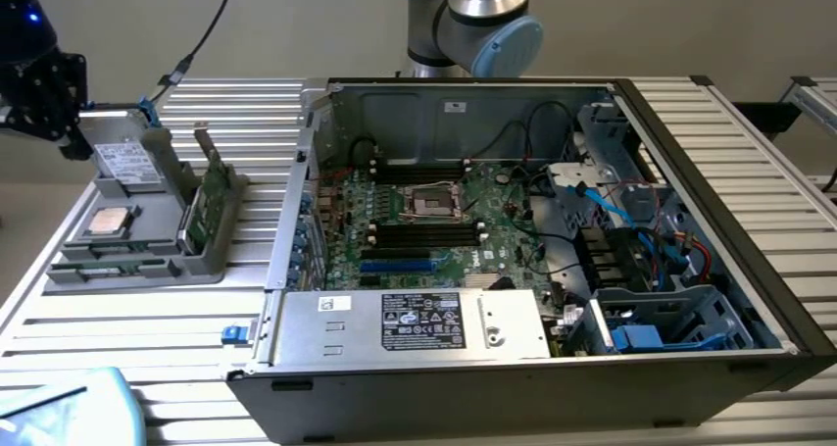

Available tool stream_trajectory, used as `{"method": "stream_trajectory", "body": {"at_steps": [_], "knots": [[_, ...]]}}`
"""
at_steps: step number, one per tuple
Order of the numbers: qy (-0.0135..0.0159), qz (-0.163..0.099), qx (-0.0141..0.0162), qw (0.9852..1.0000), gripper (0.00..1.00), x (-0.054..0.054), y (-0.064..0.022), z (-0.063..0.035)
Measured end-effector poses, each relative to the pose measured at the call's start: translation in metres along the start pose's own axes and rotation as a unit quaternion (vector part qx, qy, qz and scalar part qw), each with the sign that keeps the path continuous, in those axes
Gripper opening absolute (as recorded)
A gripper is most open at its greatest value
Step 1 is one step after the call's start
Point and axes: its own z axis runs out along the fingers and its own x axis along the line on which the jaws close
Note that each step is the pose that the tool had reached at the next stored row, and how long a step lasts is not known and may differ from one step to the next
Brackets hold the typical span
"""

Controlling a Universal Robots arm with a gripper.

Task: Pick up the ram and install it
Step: 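Pick up the ram and move it above insertion slot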

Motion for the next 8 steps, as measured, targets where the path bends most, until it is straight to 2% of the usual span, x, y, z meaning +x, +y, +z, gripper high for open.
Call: {"method": "stream_trajectory", "body": {"at_steps": [4,8], "knots": [[0.0021,-0.034,-0.0005,0.9994,0.11,0.0000,0.0002,0.0003],[0.0021,-0.034,-0.0007,0.9994,0.11,0.0000,0.0002,0.0003]]}}
